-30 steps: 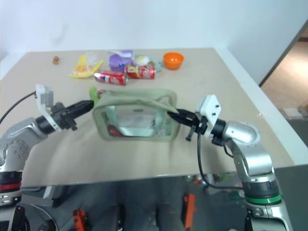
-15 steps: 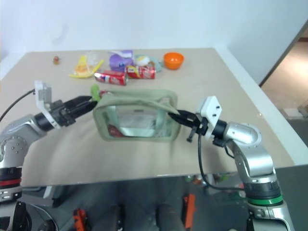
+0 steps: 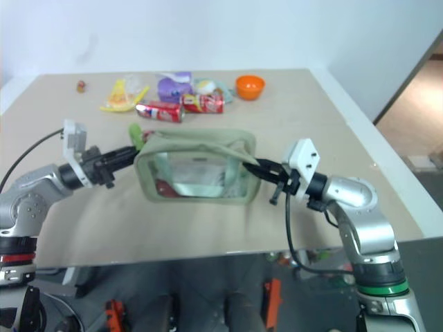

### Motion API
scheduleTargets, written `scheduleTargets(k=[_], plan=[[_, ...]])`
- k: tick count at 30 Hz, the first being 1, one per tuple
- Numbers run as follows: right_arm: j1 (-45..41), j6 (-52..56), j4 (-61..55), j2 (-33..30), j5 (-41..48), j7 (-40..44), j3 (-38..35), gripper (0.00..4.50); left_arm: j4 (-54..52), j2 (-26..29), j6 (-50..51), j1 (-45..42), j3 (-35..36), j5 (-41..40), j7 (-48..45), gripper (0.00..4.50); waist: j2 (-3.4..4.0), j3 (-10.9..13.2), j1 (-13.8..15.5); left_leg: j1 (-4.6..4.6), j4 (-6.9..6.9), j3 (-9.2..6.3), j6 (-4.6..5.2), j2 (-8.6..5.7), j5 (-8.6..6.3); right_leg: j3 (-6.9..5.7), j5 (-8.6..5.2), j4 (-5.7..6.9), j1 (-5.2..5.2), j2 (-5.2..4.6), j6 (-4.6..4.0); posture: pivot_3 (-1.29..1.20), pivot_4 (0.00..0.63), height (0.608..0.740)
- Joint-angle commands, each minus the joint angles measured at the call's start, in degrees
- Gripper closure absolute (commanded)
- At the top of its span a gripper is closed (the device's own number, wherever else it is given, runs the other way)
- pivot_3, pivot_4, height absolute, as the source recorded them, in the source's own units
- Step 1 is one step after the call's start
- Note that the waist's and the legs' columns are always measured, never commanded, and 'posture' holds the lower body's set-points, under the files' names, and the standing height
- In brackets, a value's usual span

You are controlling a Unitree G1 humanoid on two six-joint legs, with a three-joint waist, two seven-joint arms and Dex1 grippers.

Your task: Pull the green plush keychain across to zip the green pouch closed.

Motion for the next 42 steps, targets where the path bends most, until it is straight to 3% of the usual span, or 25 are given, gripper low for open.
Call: scheduleTargets(k=[1, 11, 20, 24, 28, 36, 42], plan=[[0.0, -0.3, -2.9, -1.0, 0.3, 0.1, -1.3, 4.5, -0.3, 0.1, -2.3, -1.5, 0.8, 1.0, -0.5, 4.48, 0.0, 0.0, 0.0, 0.0, 0.0, 0.0, 0.0, 0.0, 0.0, 0.0, 0.0, 0.0, 0.0, 0.0, 0.0, 0.0, 0.15, 0.74], [0.0, 0.2, -3.2, -1.7, 0.8, 0.3, -1.5, 4.5, -5.8, 1.7, -1.7, -11.3, 2.1, -1.4, -0.1, 4.48, -0.01, 0.0, 0.0, -0.05, 0.04, -0.02, 0.0, -0.01, 0.0, -0.02, 0.01, -0.01, 0.0, -0.01, 0.03, 0.0, 0.15, 0.74], [-0.7, 0.5, -2.8, -1.6, 0.7, 0.3, -1.0, 4.5, -4.2, -0.9, -2.9, -18.5, -8.9, 2.5, -7.6, 4.48, -0.01, 0.0, 0.0, -0.06, 0.02, -0.05, 0.0, -0.03, 0.0, 0.0, -0.01, 0.0, -0.01, 0.02, 0.05, 0.0, 0.15, 0.74], [-0.6, 0.3, -2.8, -1.3, 0.3, -0.2, -0.8, 4.5, -0.2, 1.1, -5.3, -21.0, -15.4, 8.8, -14.3, 4.48, -0.01, 0.0, 0.0, -0.09, 0.06, -0.1, 0.0, -0.05, 0.0, -0.04, -0.01, 0.0, 0.0, 0.02, 0.05, 0.0, 0.15, 0.74], [0.0, 0.0, -3.1, -0.9, 0.1, -0.9, -0.9, 4.5, 3.7, 1.4, -5.5, -23.8, -17.1, 10.7, -18.2, 4.48, 0.0, 0.0, 0.0, -0.09, 0.04, -0.09, 0.0, -0.06, 0.0, -0.02, -0.02, 0.0, -0.02, 0.02, 0.05, 0.0, 0.15, 0.74], [0.7, -0.1, -4.1, -0.5, 0.3, -1.7, -0.7, 4.5, 6.3, 1.1, -6.1, -27.6, -15.7, 11.4, -21.1, 1.87, 0.0, 0.0, 0.0, -0.11, 0.05, -0.12, 0.0, -0.06, 0.0, -0.03, -0.03, 0.0, -0.02, 0.02, 0.05, 0.0, 0.15, 0.74], [0.2, 0.0, -3.8, -0.1, 0.3, -1.1, 0.2, 4.5, -3.5, 7.3, 0.0, -23.6, -11.4, 7.9, -20.6, 1.87, 0.01, 0.0, -0.4, -0.13, 0.04, -0.11, 0.01, -0.04, -0.01, -0.01, -0.03, 0.01, -0.07, 0.04, 0.05, 0.0, 0.15, 0.74]])
